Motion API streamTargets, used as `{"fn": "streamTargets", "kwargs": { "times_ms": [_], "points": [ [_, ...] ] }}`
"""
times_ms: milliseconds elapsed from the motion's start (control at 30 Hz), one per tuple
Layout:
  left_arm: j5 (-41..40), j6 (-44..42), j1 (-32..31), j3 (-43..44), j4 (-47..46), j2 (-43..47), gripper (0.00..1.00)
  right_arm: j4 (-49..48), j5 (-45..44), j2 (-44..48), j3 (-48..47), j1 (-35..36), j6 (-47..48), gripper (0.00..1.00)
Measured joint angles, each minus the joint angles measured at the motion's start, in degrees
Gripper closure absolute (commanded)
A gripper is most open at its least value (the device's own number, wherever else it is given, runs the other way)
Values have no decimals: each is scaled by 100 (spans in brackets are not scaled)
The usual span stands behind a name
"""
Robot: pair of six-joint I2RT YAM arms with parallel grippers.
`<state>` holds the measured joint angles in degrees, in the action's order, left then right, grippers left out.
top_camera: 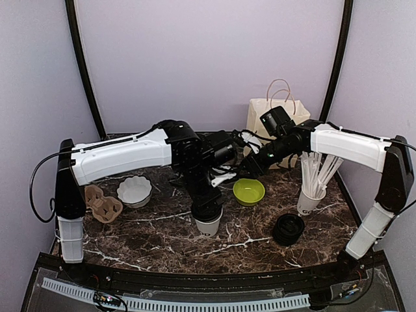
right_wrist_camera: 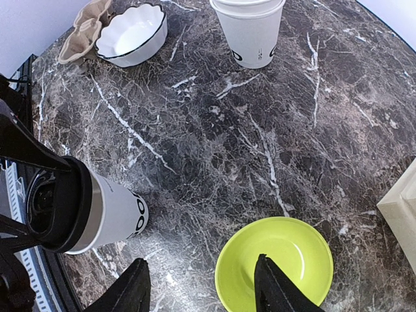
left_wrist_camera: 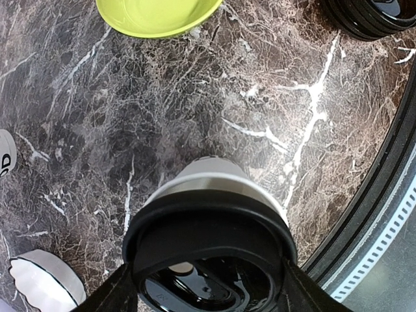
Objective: Pack the takeout coffee
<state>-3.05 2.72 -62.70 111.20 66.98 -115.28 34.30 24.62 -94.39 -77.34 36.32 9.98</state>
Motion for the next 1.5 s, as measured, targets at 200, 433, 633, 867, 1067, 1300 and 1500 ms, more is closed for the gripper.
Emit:
{"fn": "streamTargets", "kwargs": {
  "times_ms": [200, 433, 633, 867, 1067, 1300, 1500],
  "points": [
    [44, -13, 0, -35, -13, -2, 32, 0, -2, 0, 0, 0, 2, 45],
    [79, -20, -11, -59, -94, -61, 31, 0, -2, 0, 0, 0, 2, 45],
    [107, -57, -11, -68, -136, -122, 10, 0, 0, 0, 0, 0, 2, 45],
    [127, -63, -11, -66, -179, -131, 1, 0, 2, 0, 0, 0, 2, 45],
    [52, -31, -11, 57, -50, -105, 1, 22, 4, 0, 0, -2, 2, 45],
    [-125, 260, 68, -1215, -669, 1128, 7, 365, 337, 17, 2, -33, 4, 46],
    [463, 1394, 863, -2992, -2079, 2621, 22, 433, 1259, 15, 452, -17, -234, 50]
  ]
}}
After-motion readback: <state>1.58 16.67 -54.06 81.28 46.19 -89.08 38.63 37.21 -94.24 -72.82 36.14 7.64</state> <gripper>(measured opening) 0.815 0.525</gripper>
